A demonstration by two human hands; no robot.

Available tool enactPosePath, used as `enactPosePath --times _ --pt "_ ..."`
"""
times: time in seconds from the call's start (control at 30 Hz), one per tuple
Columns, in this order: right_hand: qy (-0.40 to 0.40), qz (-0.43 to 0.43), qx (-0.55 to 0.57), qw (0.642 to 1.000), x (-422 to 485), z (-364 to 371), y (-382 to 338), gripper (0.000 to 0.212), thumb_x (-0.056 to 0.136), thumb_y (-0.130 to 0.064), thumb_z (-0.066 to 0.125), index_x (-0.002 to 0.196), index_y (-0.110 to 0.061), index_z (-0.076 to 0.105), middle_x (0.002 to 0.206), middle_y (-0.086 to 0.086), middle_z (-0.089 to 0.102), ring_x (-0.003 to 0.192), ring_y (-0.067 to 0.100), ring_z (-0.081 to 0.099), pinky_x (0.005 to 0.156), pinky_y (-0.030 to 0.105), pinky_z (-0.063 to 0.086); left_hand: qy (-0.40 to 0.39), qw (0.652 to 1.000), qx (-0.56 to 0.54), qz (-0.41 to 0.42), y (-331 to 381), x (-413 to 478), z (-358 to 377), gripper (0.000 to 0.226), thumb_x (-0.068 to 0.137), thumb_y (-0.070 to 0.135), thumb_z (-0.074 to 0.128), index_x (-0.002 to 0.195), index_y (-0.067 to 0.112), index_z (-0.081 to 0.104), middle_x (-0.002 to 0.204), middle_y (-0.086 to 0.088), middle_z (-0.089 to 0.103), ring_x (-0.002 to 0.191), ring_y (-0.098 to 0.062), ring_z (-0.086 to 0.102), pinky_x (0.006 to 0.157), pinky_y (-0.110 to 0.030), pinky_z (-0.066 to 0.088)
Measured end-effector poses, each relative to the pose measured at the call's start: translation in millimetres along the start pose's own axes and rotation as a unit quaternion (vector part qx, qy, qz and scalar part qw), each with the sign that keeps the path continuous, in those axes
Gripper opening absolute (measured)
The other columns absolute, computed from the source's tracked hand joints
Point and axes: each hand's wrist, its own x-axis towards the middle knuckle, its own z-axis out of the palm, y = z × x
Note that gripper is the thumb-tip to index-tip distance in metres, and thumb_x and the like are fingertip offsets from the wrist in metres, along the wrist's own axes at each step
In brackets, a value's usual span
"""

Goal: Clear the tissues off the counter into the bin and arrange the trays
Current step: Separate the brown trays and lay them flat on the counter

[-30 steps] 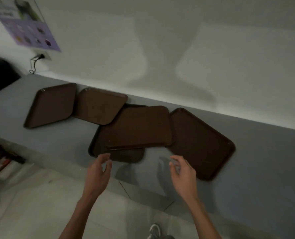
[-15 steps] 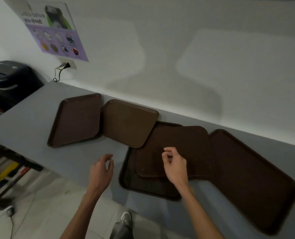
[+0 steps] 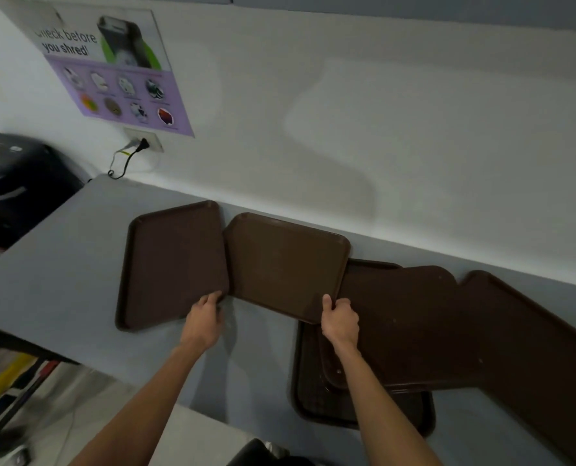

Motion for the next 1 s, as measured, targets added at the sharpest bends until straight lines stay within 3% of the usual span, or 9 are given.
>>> enactPosePath --times 0.1,0.23,0.37,0.5,0.63,0.73,0.87,0.93,1.0 --pt "0.012 -0.018 0.025 0.999 3 0 4 0.018 0.110 -0.037 0.046 0.103 -0.021 0.051 0.108 0.010 0.069 0.082 0.027 0.075 0.075 0.046 0.065 0.015 0.999 0.049 0.011 -3 -2 3 0.044 0.100 0.014 0.057 0.144 0.014 0.056 0.139 -0.011 0.056 0.117 -0.040 0.054 0.102 -0.049 0.047" --pt "0.022 -0.057 0.124 0.990 -16 -9 2 0.009 0.111 -0.019 0.048 0.106 -0.014 0.042 0.102 0.010 0.064 0.084 0.024 0.074 0.062 0.037 0.067 0.063 0.992 0.107 0.033 -7 -6 0 0.033 0.093 0.014 0.067 0.125 0.023 0.068 0.116 -0.002 0.064 0.105 -0.033 0.059 0.083 -0.047 0.053" --pt "0.109 -0.076 0.147 0.980 -38 -25 1 0.025 0.105 -0.014 0.060 0.119 -0.017 0.039 0.096 0.011 0.071 0.082 0.024 0.074 0.063 0.031 0.057 0.076 0.988 0.127 0.052 -9 -7 0 0.021 0.088 0.014 0.072 0.106 0.026 0.073 0.101 0.003 0.064 0.096 -0.029 0.063 0.074 -0.042 0.052" --pt "0.164 -0.132 0.161 0.964 -53 -57 -3 0.035 0.109 -0.014 0.052 0.140 -0.026 0.041 0.099 -0.003 0.070 0.078 0.007 0.072 0.067 0.030 0.060 0.072 0.988 0.120 0.061 -7 -10 5 0.020 0.089 0.017 0.071 0.104 0.031 0.072 0.100 0.007 0.062 0.095 -0.026 0.063 0.072 -0.041 0.051" --pt "0.248 -0.179 0.135 0.942 -64 -101 -4 0.032 0.112 -0.021 0.046 0.144 -0.021 0.047 0.095 -0.007 0.068 0.076 0.006 0.070 0.066 0.033 0.061 0.037 0.989 0.138 0.042 -13 -19 17 0.028 0.089 0.015 0.067 0.109 0.033 0.073 0.108 0.007 0.064 0.104 -0.027 0.063 0.078 -0.043 0.051" --pt "0.296 -0.208 0.129 0.923 -72 -138 -1 0.033 0.113 -0.024 0.044 0.145 -0.016 0.051 0.095 -0.006 0.066 0.075 0.001 0.065 0.069 0.034 0.058 -0.002 0.992 0.122 0.034 -5 -20 13 0.035 0.091 0.015 0.068 0.121 0.032 0.072 0.130 -0.001 0.064 0.119 -0.032 0.062 0.090 -0.045 0.052" --pt "0.335 -0.252 0.119 0.900 -78 -190 0 0.034 0.114 -0.027 0.042 0.146 -0.019 0.054 0.103 0.006 0.070 0.078 0.020 0.067 0.072 0.041 0.056 -0.112 0.992 0.050 0.032 1 -7 -10 0.065 0.090 0.058 0.068 0.147 0.032 0.054 0.150 -0.005 0.052 0.136 -0.030 0.053 0.110 -0.043 0.047" --pt "0.333 -0.300 0.104 0.888 -81 -215 -9 0.035 0.114 -0.025 0.042 0.146 -0.018 0.055 0.099 0.004 0.068 0.073 0.019 0.063 0.068 0.035 0.052 -0.077 0.995 -0.035 0.046 11 -7 -25 0.077 0.086 0.063 0.069 0.150 0.024 0.050 0.148 -0.011 0.052 0.136 -0.032 0.053 0.115 -0.040 0.043" --pt "0.327 -0.362 0.078 0.870 -83 -234 -26 0.034 0.113 -0.017 0.044 0.144 -0.014 0.058 0.099 -0.001 0.067 0.069 0.005 0.056 0.066 0.019 0.046 0.007 0.992 -0.104 0.065 32 -7 -46 0.072 0.091 0.051 0.072 0.149 0.016 0.050 0.145 -0.013 0.055 0.135 -0.031 0.054 0.116 -0.035 0.039"
